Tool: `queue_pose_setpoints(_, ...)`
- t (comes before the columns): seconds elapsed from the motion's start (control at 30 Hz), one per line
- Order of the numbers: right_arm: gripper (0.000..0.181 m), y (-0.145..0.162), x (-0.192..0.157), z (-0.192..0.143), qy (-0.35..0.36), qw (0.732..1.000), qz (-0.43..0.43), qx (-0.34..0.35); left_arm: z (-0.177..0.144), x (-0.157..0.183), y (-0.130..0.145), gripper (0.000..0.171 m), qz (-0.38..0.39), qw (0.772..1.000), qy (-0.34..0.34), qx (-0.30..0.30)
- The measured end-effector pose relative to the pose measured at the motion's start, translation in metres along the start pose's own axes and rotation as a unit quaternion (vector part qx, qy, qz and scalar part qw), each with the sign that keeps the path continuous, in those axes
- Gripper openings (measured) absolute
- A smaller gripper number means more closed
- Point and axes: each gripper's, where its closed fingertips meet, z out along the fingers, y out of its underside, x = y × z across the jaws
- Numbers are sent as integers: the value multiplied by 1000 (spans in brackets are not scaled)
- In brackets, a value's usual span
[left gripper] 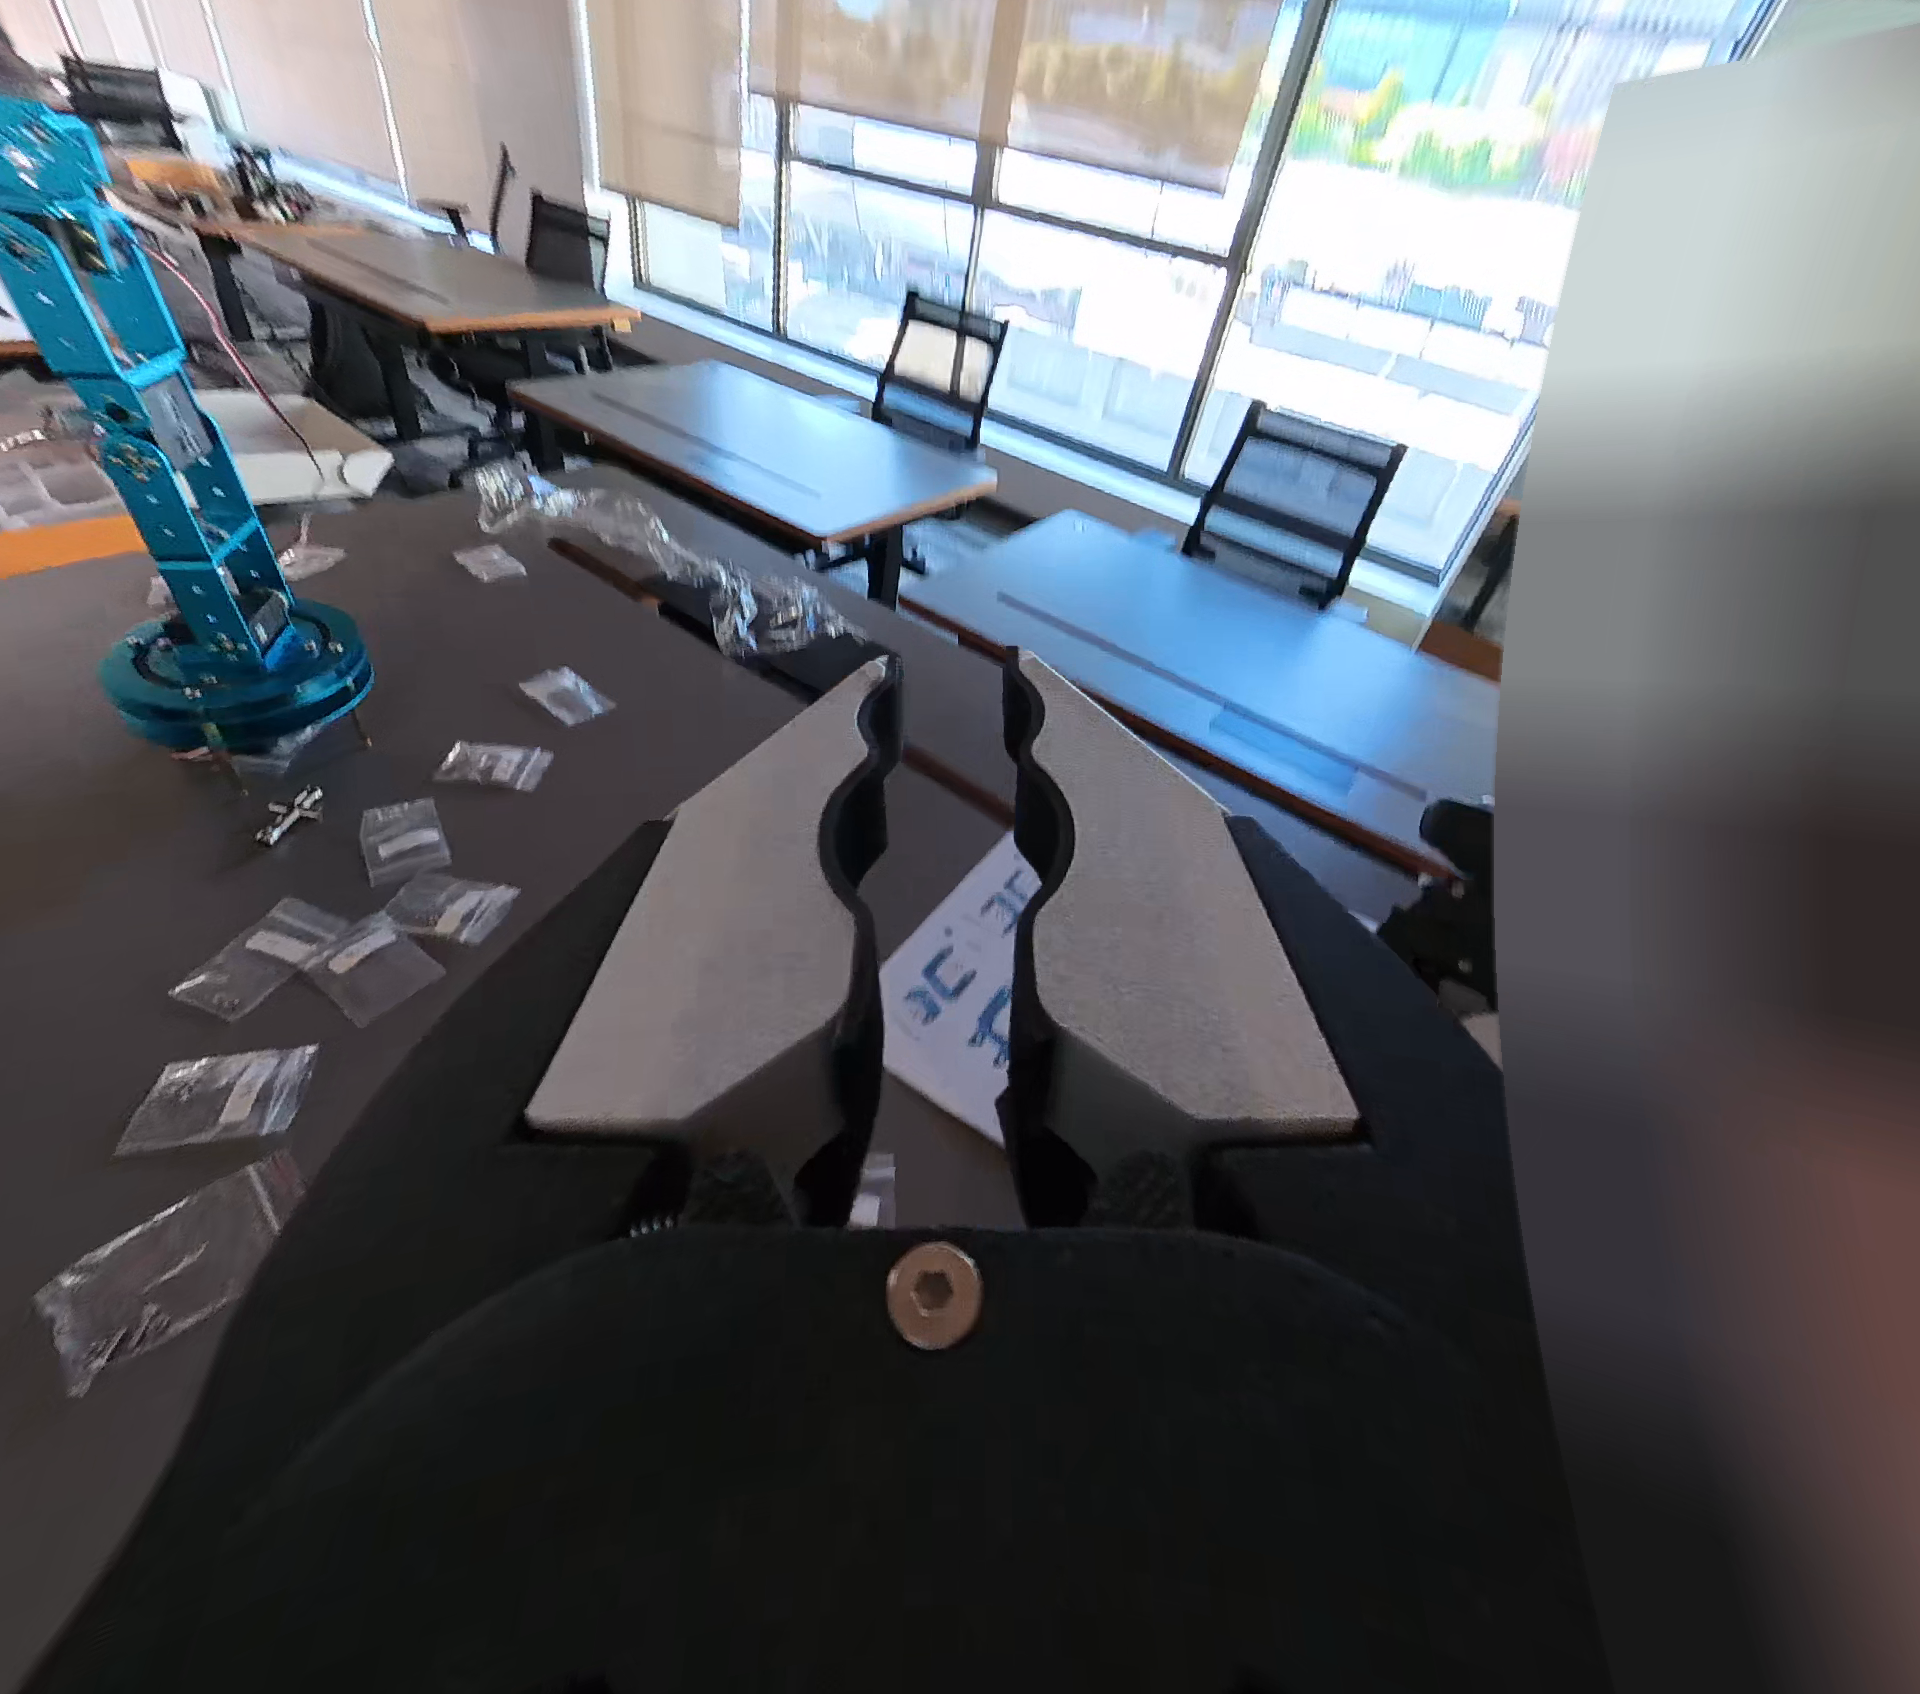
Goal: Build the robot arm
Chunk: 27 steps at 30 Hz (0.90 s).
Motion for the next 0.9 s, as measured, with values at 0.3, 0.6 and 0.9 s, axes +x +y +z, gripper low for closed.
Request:
queue_pose_setpoints(0.3, 18, 3, 2, -2, 7, 1000, 2, -6, -4, -1, -11, 19, -26, 999, 11, 38)
queue_pose_setpoints(0.6, 18, 4, 2, -1, 8, 1000, 0, -12, -11, -3, -21, 20, -44, 996, 16, 71)
queue_pose_setpoints(0.9, 18, 4, 0, -1, 9, 1000, -4, -14, -10, 2, -20, 20, -48, 996, 30, 69)
